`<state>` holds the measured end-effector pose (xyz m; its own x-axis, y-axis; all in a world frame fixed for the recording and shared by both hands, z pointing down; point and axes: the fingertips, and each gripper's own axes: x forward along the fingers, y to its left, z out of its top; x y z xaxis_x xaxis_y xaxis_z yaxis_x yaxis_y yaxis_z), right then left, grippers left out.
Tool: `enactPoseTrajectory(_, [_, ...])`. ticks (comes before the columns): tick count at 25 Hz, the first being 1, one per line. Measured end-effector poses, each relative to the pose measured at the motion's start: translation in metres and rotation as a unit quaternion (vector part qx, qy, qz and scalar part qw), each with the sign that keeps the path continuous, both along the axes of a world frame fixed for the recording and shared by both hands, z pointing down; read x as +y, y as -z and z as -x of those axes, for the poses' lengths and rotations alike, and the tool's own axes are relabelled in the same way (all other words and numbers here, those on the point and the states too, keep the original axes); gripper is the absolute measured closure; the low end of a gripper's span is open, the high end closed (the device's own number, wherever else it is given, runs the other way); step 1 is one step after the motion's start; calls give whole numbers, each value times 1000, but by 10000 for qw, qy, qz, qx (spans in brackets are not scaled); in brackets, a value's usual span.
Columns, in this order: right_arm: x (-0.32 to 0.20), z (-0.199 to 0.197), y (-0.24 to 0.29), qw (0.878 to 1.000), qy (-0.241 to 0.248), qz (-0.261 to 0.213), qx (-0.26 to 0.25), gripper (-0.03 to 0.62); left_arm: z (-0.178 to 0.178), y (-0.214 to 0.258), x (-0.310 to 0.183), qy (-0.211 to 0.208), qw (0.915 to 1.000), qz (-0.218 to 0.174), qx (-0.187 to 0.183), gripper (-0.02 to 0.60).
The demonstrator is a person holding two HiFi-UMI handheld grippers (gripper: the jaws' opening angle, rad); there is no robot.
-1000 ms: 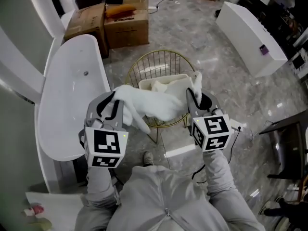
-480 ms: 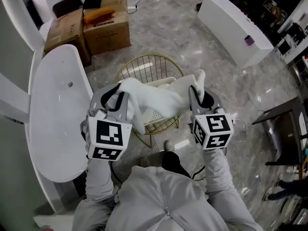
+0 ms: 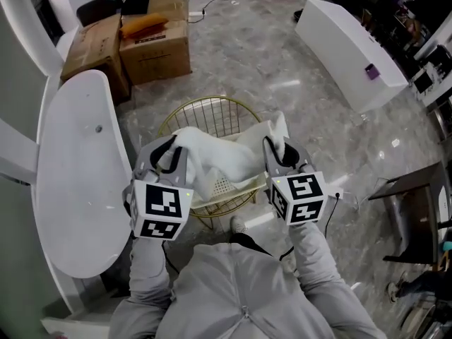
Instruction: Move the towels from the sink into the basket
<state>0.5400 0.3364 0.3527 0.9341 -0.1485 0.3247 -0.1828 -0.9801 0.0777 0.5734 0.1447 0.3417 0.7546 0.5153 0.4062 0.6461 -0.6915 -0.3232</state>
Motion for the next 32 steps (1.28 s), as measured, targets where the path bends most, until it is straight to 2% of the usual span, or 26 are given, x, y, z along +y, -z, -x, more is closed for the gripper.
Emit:
enactPoseTrajectory(7, [1,-38,-79,9965,379,-316,-675,551,-25,-81,13,378,9952,-205,-884,465])
enactPoseTrajectory(14, [-9,-54,-185,9816,763,-271,-1730,551,-37,-177,21,785,9804,-629,-1692,465])
enactPoseTrajectory(19, [-10,-62,-246,9681,874,-325,-2326,549,-44,-234,21,1034,9719,-815,-1951,465])
enactPoseTrajectory(24, [-9,-59,-299,9533,914,-389,-2853,549,-45,-288,20,1125,9589,-1278,-2268,463])
enactPoseTrajectory(29, [-7,-61,-332,9465,867,-826,-2996,549,-53,-321,24,1116,9541,-1620,-2258,462])
enactPoseTrajectory(32, [-3,-62,-351,9401,791,-835,-3210,549,-54,-339,24,1120,9489,-1750,-2376,462])
